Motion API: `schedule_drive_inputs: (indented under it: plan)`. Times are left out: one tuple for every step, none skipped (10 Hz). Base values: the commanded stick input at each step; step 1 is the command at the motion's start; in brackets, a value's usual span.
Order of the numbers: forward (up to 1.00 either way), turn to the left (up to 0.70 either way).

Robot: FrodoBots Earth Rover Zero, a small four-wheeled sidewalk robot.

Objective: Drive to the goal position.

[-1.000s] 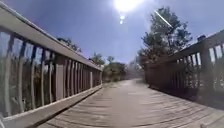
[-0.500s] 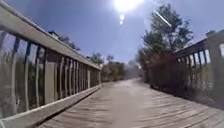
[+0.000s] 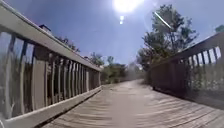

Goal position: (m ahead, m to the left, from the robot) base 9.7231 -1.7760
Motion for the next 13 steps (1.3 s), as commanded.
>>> schedule_drive_inputs:
  plan:
    - [0.44,0.02]
    - [0.44,0.02]
    - [0.44,0.02]
    - [0.44,0.02]
    - [0.44,0.02]
    - [0.44,0.02]
    - [0.44,0.02]
    - [0.44,0.02]
    - [0.44,0.02]
    - [0.44,0.02]
    - [0.44,0.02]
    - [0.44,0.02]
    - [0.44,0.02]
